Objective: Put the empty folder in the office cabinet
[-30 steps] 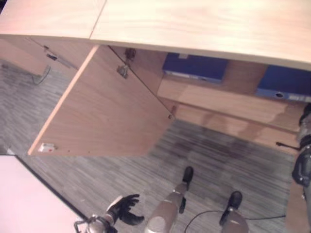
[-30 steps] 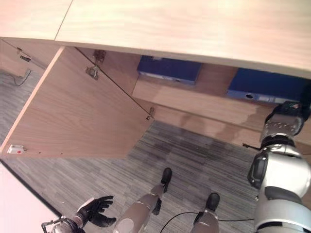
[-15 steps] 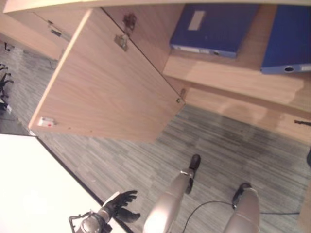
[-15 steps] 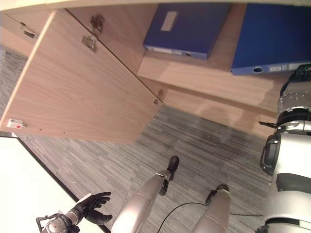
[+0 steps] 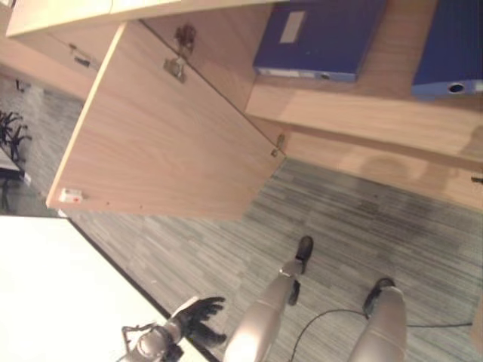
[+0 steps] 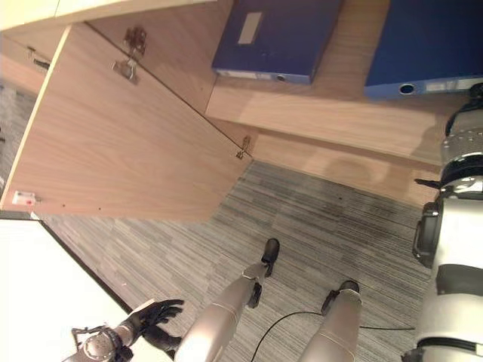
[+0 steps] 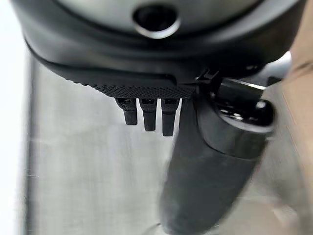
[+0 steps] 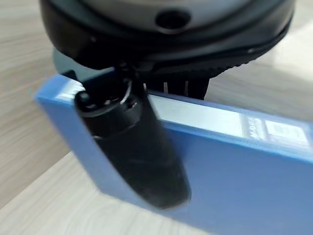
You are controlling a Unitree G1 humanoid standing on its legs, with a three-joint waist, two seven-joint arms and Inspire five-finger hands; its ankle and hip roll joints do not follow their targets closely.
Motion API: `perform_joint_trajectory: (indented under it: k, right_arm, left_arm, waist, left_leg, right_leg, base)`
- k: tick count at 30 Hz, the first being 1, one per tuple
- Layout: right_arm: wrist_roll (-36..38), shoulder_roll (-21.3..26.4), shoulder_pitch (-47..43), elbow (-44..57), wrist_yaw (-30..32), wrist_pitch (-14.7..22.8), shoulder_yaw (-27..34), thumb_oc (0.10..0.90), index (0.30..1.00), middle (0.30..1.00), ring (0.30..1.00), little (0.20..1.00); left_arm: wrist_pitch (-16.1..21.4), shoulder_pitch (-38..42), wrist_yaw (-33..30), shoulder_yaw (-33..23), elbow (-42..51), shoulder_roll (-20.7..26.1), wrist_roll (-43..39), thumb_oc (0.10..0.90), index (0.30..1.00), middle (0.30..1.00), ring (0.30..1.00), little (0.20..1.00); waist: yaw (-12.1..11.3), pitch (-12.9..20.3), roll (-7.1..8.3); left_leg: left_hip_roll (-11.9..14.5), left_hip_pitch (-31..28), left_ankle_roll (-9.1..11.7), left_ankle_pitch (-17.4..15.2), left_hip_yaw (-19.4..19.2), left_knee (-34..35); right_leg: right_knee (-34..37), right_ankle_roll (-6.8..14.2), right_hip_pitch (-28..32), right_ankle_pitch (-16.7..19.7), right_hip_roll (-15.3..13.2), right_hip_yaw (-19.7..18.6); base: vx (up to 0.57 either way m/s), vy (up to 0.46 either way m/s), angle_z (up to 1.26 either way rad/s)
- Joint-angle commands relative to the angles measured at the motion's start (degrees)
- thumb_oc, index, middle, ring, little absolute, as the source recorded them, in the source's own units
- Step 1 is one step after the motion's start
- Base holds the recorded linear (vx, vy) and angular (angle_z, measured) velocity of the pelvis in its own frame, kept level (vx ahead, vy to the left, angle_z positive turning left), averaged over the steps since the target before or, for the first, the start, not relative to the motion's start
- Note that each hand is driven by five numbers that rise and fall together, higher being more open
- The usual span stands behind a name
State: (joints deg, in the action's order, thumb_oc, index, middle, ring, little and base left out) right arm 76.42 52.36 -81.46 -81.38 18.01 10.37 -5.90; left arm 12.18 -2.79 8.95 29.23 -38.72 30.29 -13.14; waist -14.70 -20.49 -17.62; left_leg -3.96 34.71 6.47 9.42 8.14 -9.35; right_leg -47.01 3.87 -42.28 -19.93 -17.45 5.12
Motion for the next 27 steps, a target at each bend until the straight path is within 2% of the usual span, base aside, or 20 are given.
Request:
perform_joint_trajectory:
  k: [1, 4, 9, 12, 13, 17, 18, 19, 21, 23, 27]
  right_arm:
    - [-4.00, 8.92, -5.46, 5.20, -1.65, 3.03, -5.39, 0.800, 0.900, 0.900, 0.900, 0.900]
    - [-3.38, 9.88, -4.04, 4.54, -1.24, 2.34, -4.38, 0.800, 0.900, 0.900, 0.900, 0.900]
    - [-4.67, 9.59, -2.51, 3.08, -0.28, 0.93, -2.78, 0.800, 0.900, 0.900, 0.900, 0.900]
    - [-6.97, 8.57, -0.51, -1.38, 2.42, -2.36, -0.63, 0.800, 0.900, 0.900, 0.900, 0.900]
    - [-7.03, 8.62, -0.34, -1.33, 2.45, -2.41, -0.45, 0.800, 0.900, 0.900, 0.900, 0.900]
    - [-9.97, 8.55, 2.74, -5.66, 4.88, -7.31, 2.31, 0.800, 0.900, 0.900, 0.900, 0.900]
    - [-10.06, 8.64, 3.12, -5.58, 4.86, -7.39, 2.68, 0.800, 0.900, 0.900, 0.900, 0.900]
    - [-12.77, 8.25, 5.50, -8.03, 5.57, -10.50, 3.69, 0.800, 0.900, 0.900, 0.900, 0.900]
    - [-15.13, 7.90, 9.15, -9.97, 6.77, -12.52, 5.56, 0.800, 0.900, 0.900, 0.900, 0.900]
    - [-16.10, 7.51, 11.38, -11.42, 7.85, -13.21, 7.14, 0.800, 0.900, 0.900, 0.900, 0.900]
    - [-14.61, 3.47, 14.18, -11.21, 12.36, -12.08, 9.80, 0.800, 0.900, 0.900, 0.900, 0.900]
  left_arm:
    - [-1.37, -5.15, -2.58, -0.41, -7.66, 4.26, 0.69, 0.800, 0.900, 0.900, 0.900, 0.900]
    - [-1.88, -5.30, -2.12, -0.81, -8.57, 3.49, 1.53, 0.800, 0.900, 0.900, 0.900, 0.900]
    - [-2.19, -4.84, -1.85, -0.17, -8.41, 2.03, 1.41, 0.800, 0.900, 0.900, 0.900, 0.900]
    - [-2.63, -3.32, -2.76, 1.14, -7.84, 0.43, 1.30, 0.800, 0.900, 0.900, 0.900, 0.900]
    - [-2.66, -3.30, -2.81, 1.22, -7.85, 0.50, 1.30, 0.800, 0.900, 0.900, 0.900, 0.900]
    - [-3.41, -1.58, -3.99, 2.73, -6.90, -1.27, 2.17, 0.800, 0.900, 0.900, 0.900, 0.900]
    - [-3.42, -1.58, -4.05, 2.86, -6.93, -1.14, 2.22, 0.800, 0.900, 0.900, 0.900, 0.900]
    - [-3.80, -0.80, -4.64, 3.49, -6.65, -2.12, 3.10, 0.800, 0.900, 0.900, 0.900, 0.900]
    - [-3.99, -0.87, -5.48, 3.62, -6.34, -3.19, 2.96, 0.800, 0.900, 0.900, 0.900, 0.900]
    - [-4.20, -1.36, -6.11, 3.88, -6.26, -3.76, 3.23, 0.800, 0.900, 0.900, 0.900, 0.900]
    - [-4.55, -1.65, -7.94, 3.66, -8.97, -6.01, 3.60, 0.800, 0.900, 0.900, 0.900, 0.900]
  waist:
    - [-1.77, 3.15, -1.73]
    - [-1.98, 3.51, -2.58]
    - [-1.70, 3.81, -2.72]
    - [-1.39, 4.48, -2.21]
    - [-1.39, 4.45, -2.25]
    - [-0.87, 5.25, -1.00]
    - [-0.87, 5.20, -1.07]
    - [-0.70, 5.94, -0.33]
    - [-0.51, 6.42, -0.01]
    - [-0.52, 6.82, 0.21]
    - [-0.17, 7.41, 0.11]
  left_leg:
    - [2.06, -7.63, 0.69, -12.39, -0.25, -1.49]
    - [2.45, -10.91, 0.67, -11.60, 1.00, 1.45]
    - [3.21, -14.14, 0.57, -11.26, 1.62, 3.87]
    - [3.58, -16.74, 0.44, -11.04, 2.18, 5.58]
    - [3.63, -16.94, 0.44, -10.98, 2.26, 5.72]
    - [4.03, -19.41, 0.45, -10.77, 2.88, 7.33]
    - [4.14, -19.72, 0.45, -10.71, 3.04, 7.49]
    - [4.34, -21.06, 0.58, -10.63, 3.30, 8.40]
    - [4.71, -22.42, 0.76, -10.18, 3.63, 9.60]
    - [4.98, -23.32, 0.87, -9.81, 3.81, 10.53]
    - [5.54, -24.64, 0.92, -8.83, 3.70, 12.45]
  right_leg:
    - [7.37, 2.75, 6.32, -0.93, 3.61, 1.24]
    - [8.62, 2.70, 8.91, -0.84, 3.62, 2.13]
    - [10.35, 2.58, 11.76, -0.68, 3.77, 3.14]
    - [12.86, 2.38, 14.83, -0.15, 4.06, 4.15]
    - [13.06, 2.38, 15.11, -0.12, 4.10, 4.28]
    - [16.68, 2.17, 19.07, 0.58, 4.50, 5.56]
    - [17.12, 2.17, 19.61, 0.71, 4.61, 5.80]
    - [19.37, 2.09, 21.89, 1.27, 4.83, 6.58]
    - [21.35, 1.94, 23.80, 1.92, 5.30, 7.09]
    - [22.72, 1.79, 25.01, 2.25, 5.61, 7.48]
    - [24.73, 1.70, 26.07, 3.08, 6.21, 7.46]
  base:
    - [0.04, -0.021, 0.05]
    - [0.04, -0.020, -0.01]
    - [0.02, -0.020, 0.10]
    - [0.03, -0.020, 0.04]
    - [0.03, -0.044, 0.06]
    - [0.02, -0.048, 0.06]
    - [0.04, -0.058, 0.15]
    - [0.04, -0.041, 0.07]
    - [0.03, -0.025, 0.04]
    - [0.01, 0.004, -0.04]
    - [0.02, 0.036, -0.08]
